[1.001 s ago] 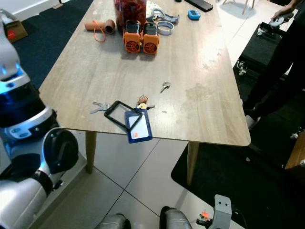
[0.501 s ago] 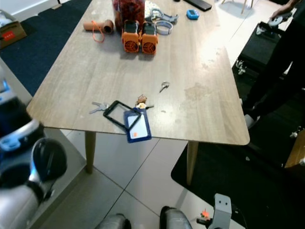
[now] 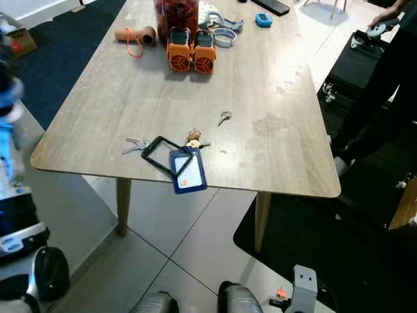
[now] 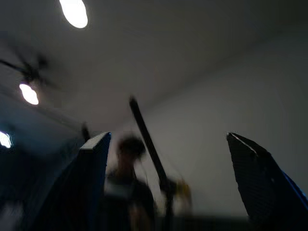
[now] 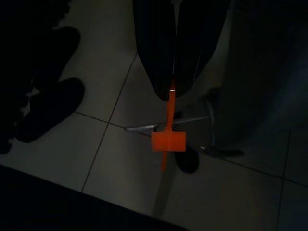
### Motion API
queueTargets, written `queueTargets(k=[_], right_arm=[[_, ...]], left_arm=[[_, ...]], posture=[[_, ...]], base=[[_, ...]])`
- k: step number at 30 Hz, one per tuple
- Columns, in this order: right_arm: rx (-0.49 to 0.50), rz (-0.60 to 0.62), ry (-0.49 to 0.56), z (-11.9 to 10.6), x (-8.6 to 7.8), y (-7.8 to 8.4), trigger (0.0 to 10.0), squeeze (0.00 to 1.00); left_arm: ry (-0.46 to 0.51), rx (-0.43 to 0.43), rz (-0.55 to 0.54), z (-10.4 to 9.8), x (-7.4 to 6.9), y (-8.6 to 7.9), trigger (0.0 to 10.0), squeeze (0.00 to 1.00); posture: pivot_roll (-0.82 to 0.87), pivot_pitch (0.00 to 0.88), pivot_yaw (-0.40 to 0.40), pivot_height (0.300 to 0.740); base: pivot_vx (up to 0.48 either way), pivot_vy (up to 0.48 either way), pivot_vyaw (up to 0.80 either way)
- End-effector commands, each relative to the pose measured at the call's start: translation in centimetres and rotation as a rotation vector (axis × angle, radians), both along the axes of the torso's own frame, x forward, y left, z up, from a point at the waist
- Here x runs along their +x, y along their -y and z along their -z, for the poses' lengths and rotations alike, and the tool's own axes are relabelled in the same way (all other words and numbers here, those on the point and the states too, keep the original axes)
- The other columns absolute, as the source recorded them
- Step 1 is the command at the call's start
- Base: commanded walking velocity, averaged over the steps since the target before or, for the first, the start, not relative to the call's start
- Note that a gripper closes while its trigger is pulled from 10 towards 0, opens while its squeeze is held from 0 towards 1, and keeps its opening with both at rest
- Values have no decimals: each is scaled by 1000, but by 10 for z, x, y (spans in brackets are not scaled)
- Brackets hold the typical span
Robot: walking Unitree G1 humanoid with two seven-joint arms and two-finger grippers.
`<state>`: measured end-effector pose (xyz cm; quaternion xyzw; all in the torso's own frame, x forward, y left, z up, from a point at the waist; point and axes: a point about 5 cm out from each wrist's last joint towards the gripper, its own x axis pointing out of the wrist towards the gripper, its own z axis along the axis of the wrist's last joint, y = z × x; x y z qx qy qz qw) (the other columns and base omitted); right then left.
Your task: Hang keys on a hook
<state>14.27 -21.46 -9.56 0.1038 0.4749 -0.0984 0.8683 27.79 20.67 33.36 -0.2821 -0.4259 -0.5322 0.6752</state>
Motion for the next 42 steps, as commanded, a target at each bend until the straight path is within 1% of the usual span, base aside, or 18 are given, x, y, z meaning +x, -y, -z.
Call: queueTargets(k=[1,4,7,8,9,10,12,14,17,23,26,30,31,32,34,38,39,42], right_arm=[[0,14,-31,4,-10,0,10000,0],[2,15,-33,4,-11,-1,10000,0],[2,15,-33,4,-11,-1,10000,0],[2,15,-31,4,-11,-1,10000,0],[2,16,-28,4,-11,-1,10000,0],[2,16,-28,4,-11,-1,10000,0],[3,17,-21,4,-9,-2,10000,0],[3,18,-19,3,-9,-2,10000,0],[6,17,-12,3,-7,-4,10000,0],[8,17,-9,3,-7,-5,10000,0],[10,17,-8,3,-7,-6,10000,0],[11,19,-7,3,-7,-7,10000,0],[11,20,-6,3,-7,-7,10000,0],[11,20,-6,3,-7,-7,10000,0],[10,23,-3,3,-7,-6,10000,0],[10,25,-2,3,-7,-6,10000,0],[10,26,-1,3,-7,-6,10000,0],[11,34,0,3,-7,-7,10000,0]], left_arm=[[-19,123,-6,10,5,17,10000,0],[-46,246,-38,28,16,39,10000,0],[-69,274,-45,34,21,45,10000,0],[-94,315,-57,42,27,52,10000,0],[-101,391,-80,52,17,70,10000,0],[-101,391,-80,52,17,70,10000,0],[-117,483,-129,73,0,89,10000,0],[-132,499,-140,80,-4,92,10000,0],[-153,542,-189,103,-1,89,10000,0],[-160,562,-226,115,0,86,10000,0],[-170,632,-338,133,5,78,10000,0],[-183,720,-414,149,7,76,10000,0],[-217,754,-484,157,10,73,10000,0],[-217,754,-484,157,10,73,10000,0],[-268,795,-584,172,15,67,10000,0],[-296,820,-630,180,17,63,10000,0],[-316,832,-655,188,18,60,10000,0],[-467,898,-785,222,19,44,10000,0]], posture=[[89,120,-74,740],[93,116,-73,740],[95,114,-72,740],[96,113,-71,740],[96,111,-70,740],[96,111,-70,740],[97,112,-69,740],[99,112,-69,740],[102,112,-70,740],[103,112,-68,740],[104,109,-68,740],[104,104,-67,740],[103,101,-65,740],[103,101,-65,740],[102,100,-63,740],[99,93,-59,740],[99,93,-59,740],[95,82,-54,740]], base=[[0,0,0],[0,0,0],[0,0,0],[0,0,0],[0,0,0],[0,0,0],[0,0,0],[0,0,0],[0,0,0],[0,0,0],[0,0,0],[0,0,0],[0,0,0],[0,0,0],[0,0,0],[0,0,0],[0,0,0],[0,0,0]])
